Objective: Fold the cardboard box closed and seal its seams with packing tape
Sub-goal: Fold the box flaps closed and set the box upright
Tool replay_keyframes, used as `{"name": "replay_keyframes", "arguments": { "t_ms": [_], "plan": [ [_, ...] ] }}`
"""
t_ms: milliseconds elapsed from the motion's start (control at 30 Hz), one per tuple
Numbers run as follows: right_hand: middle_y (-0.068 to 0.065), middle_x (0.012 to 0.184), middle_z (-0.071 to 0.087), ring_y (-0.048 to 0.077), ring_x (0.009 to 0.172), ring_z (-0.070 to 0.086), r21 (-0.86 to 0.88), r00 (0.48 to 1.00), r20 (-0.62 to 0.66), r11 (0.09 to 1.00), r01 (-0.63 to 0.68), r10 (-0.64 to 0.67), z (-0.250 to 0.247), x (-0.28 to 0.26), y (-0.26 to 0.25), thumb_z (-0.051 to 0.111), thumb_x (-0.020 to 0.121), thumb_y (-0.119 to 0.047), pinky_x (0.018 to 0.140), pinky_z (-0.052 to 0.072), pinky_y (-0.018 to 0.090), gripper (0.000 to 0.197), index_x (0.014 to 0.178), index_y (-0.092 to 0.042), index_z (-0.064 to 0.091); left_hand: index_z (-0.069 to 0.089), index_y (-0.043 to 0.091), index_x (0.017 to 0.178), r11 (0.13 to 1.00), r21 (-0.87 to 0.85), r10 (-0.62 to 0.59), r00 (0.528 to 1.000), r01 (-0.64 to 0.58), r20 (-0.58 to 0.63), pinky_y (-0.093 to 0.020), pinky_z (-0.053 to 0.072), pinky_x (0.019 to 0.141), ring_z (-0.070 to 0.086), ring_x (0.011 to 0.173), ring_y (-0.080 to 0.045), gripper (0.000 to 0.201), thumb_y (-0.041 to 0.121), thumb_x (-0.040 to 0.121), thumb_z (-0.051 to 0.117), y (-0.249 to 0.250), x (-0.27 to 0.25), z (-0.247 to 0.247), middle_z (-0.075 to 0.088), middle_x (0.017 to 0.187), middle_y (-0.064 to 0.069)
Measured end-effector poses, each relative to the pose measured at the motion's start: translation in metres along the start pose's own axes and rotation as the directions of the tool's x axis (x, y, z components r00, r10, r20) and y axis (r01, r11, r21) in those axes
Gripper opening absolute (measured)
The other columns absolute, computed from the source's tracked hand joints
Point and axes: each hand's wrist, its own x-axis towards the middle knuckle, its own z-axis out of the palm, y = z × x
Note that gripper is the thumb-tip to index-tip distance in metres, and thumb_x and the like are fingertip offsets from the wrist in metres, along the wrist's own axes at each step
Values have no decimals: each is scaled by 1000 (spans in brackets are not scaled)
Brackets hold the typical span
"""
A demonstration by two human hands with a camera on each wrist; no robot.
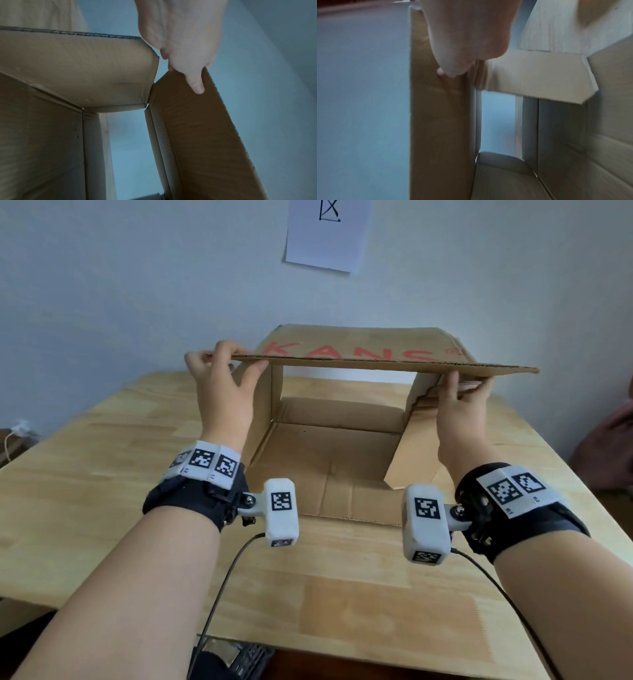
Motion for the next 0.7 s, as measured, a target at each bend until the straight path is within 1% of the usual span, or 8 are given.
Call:
{"name": "replay_keyframes", "arguments": {
  "t_ms": [100, 167, 267, 400, 500, 567, 633, 700],
  "plan": [
    [-7, 144, 42, 7, 131, 40, 25, 989, 144, 1000, 9, -13, 20, -18, -14, 46, 97, -41, 109, 31, 23, 63, 150, -22, 16, 65, 16, 99, 987, 84, 130, 990, -134, 49, -42, 51, 83, 57, 85, -26, 39, 50, 80, 60, 17, -8, 11, 39, 99, 0],
    [-10, 140, 44, 2, 124, 43, 43, 984, 175, 999, 10, -17, 26, -25, -24, 49, 96, -42, 99, 31, 13, 60, 146, -19, 27, 69, 15, 93, 956, 147, 243, 967, -252, 80, -42, 50, 75, 56, 79, -26, 37, 49, 81, 61, 29, -11, 19, 47, 88, -1],
    [-10, 119, 59, -2, 102, 55, -21, 986, 139, 995, 100, -96, 24, -27, -29, 59, 92, -35, 83, 41, 9, 45, 130, -13, 48, 70, 12, 90, 942, 141, 288, 950, -304, 123, -28, 43, 69, 53, 76, -18, 32, 43, 81, 67, 45, -8, 22, 49, 85, 1],
    [-8, 96, 50, 10, 95, 52, -248, 939, 80, 905, 345, -335, 8, -28, -27, 66, 85, -19, 92, 46, 27, 27, 102, -14, 46, 64, 15, 89, 984, 41, 163, 972, -172, 167, -4, 36, 66, 46, 71, -2, 25, 37, 80, 71, 39, -2, 18, 46, 95, 0],
    [8, 120, 43, 28, 118, 42, -497, 856, 154, 710, 499, -494, -1, -30, -28, 71, 77, -17, 101, 30, 27, 51, 120, -7, 46, 62, 15, 91, 995, -23, 99, 973, -96, 208, -3, 37, 72, 49, 75, -8, 23, 32, 80, 72, 29, -11, 15, 43, 99, 0],
    [17, 144, 31, 36, 134, 26, -656, 851, 277, 560, 506, -445, -3, -30, -28, 70, 78, -22, 112, 19, 37, 70, 140, -15, 37, 58, 18, 89, 994, -77, 95, 972, -80, 217, -6, 38, 77, 48, 77, -6, 20, 29, 81, 72, 26, -16, 13, 39, 95, 6],
    [13, 154, 22, 38, 142, 10, -726, 856, 358, 466, 506, -373, -2, -30, -28, 65, 84, -27, 116, 12, 49, 67, 145, -24, 35, 53, 22, 85, 990, -115, 106, 970, -83, 217, -11, 39, 80, 47, 80, -4, 19, 28, 82, 71, 28, -17, 9, 38, 93, 10],
    [10, 152, 31, 37, 144, 10, -707, 839, 358, 469, 530, -409, 0, -28, -31, 58, 90, -30, 116, 11, 53, 52, 139, -24, 45, 50, 28, 80, 984, -148, 135, 962, -102, 238, -12, 40, 79, 48, 81, -4, 20, 28, 83, 70, 30, -18, 2, 39, 93, 11]
  ]
}}
